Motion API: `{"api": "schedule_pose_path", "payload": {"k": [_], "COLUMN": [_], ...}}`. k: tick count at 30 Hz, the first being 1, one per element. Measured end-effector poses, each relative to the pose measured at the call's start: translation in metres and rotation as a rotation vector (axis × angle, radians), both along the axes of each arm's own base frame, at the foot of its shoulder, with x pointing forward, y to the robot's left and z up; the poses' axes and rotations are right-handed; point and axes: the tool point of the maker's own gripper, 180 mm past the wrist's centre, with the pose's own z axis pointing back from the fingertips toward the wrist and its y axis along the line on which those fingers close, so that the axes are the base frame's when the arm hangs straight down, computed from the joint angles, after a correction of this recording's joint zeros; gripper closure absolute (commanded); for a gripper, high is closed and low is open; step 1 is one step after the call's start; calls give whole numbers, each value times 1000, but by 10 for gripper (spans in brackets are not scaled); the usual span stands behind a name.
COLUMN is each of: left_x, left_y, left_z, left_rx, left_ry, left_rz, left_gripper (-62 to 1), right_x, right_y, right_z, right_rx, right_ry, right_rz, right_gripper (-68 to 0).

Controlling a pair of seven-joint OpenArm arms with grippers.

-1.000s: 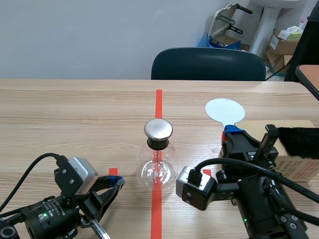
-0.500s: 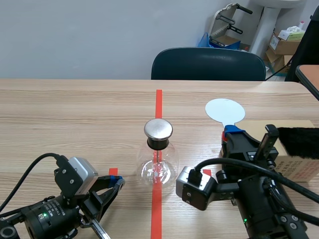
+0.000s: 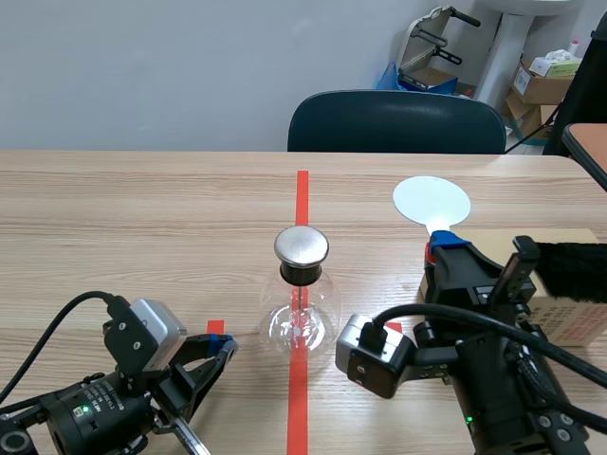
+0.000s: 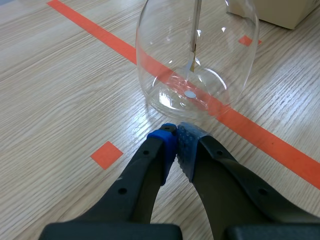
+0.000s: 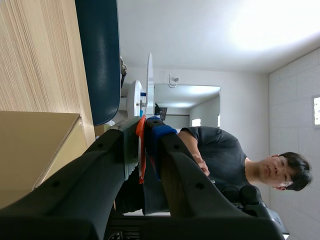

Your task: Do the electroscope experiment

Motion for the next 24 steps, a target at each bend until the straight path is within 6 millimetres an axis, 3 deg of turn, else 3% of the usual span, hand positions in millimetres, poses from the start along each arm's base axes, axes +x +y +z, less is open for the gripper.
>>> {"api": "schedule_pose_path", "payload": {"k": [10, 24], "left_x": [0, 0], "left_y": [0, 0], "left_z": [0, 0], "left_rx": [0, 0], "left_ry": [0, 1], "left_rz": [0, 0], "left_gripper": [-27, -27], "right_x": [-6, -22], "right_y": [-2, 44], "right_z": [-5, -9], "right_rx": [-18, -32], "right_ry": [18, 32], "right_rz": [8, 278], "right_gripper": [-13, -13]}}
